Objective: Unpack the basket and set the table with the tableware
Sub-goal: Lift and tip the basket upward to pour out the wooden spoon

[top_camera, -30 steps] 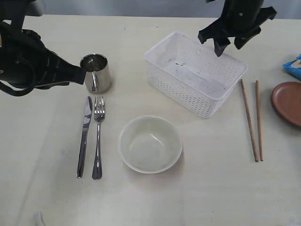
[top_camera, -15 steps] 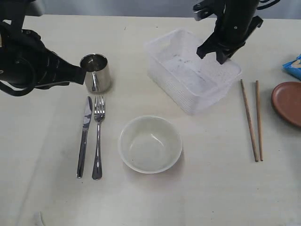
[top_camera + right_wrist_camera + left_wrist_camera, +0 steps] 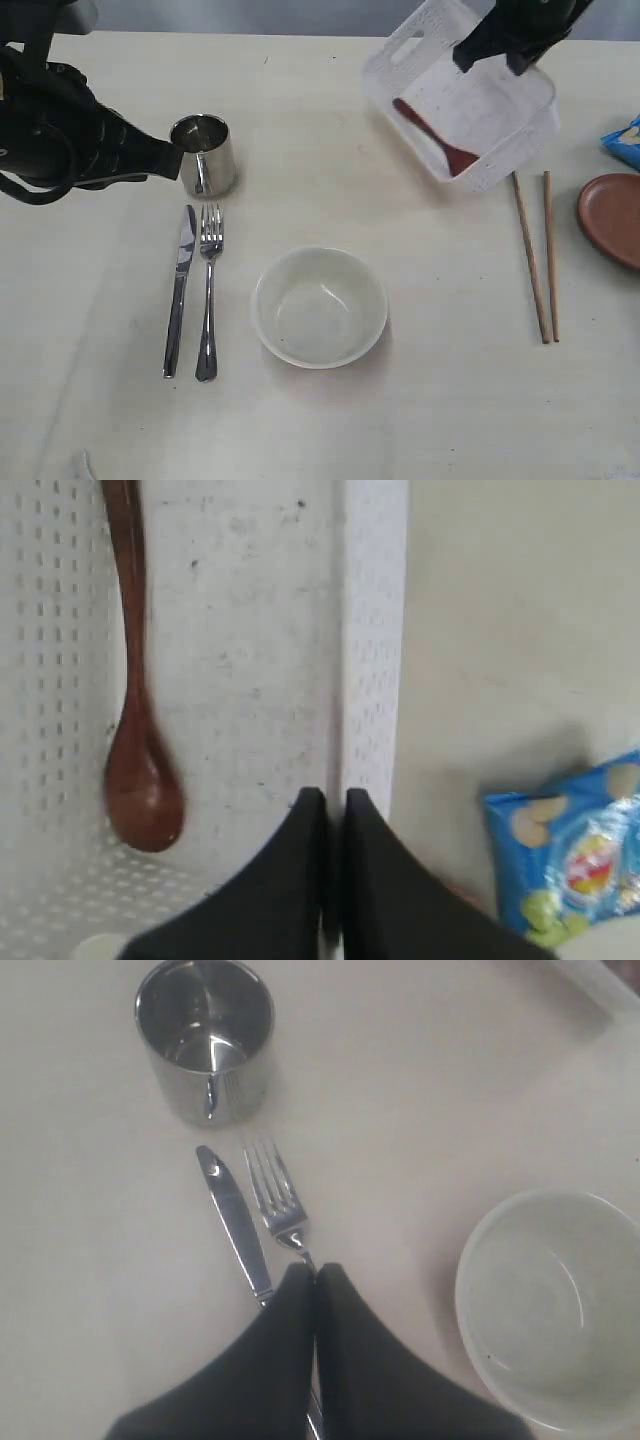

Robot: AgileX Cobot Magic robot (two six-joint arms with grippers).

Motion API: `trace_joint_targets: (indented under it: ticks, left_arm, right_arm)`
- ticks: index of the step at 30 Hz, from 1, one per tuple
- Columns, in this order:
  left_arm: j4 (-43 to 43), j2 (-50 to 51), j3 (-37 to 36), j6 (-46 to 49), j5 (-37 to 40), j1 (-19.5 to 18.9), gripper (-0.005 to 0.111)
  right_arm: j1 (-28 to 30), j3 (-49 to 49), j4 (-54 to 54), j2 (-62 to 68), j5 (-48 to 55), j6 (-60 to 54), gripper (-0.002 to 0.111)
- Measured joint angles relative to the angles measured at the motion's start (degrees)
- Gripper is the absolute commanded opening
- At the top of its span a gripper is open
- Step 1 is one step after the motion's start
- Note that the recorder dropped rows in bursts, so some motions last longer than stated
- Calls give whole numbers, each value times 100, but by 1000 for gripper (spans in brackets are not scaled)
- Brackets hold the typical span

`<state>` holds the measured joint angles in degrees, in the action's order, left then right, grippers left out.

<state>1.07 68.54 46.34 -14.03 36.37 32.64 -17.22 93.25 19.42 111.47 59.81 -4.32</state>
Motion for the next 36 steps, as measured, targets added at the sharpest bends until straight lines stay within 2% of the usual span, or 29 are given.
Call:
trace_joint_targets:
  ticks: [4, 7, 12, 15, 20, 31, 36]
  left_arm:
    - [0, 0, 0, 0, 0, 0, 0]
    - [0, 0, 0, 0, 0, 0, 0]
    - [0, 0, 0, 0, 0, 0, 0]
    - [0, 0, 0, 0, 0, 0, 0]
    - [0, 0, 0, 0, 0, 0, 0]
    - [70, 0, 0, 0, 0, 0, 0]
    - [151, 0, 0, 0, 0, 0, 0]
  right_arm:
    - [-39, 0, 848, -430, 296, 665, -1]
    - [-302, -11, 1611, -540, 630, 1260, -1]
    - [-1377, -505, 3561, -94, 1028, 2424, -1]
    - [-1849, -597, 4375, 426, 1016, 2843, -1]
    - [-2306, -606, 5372, 980, 942, 3118, -1]
    - [-1991, -606, 5856, 522, 943, 3158, -1]
    - [-2081, -618, 5682, 256, 971, 3158, -1]
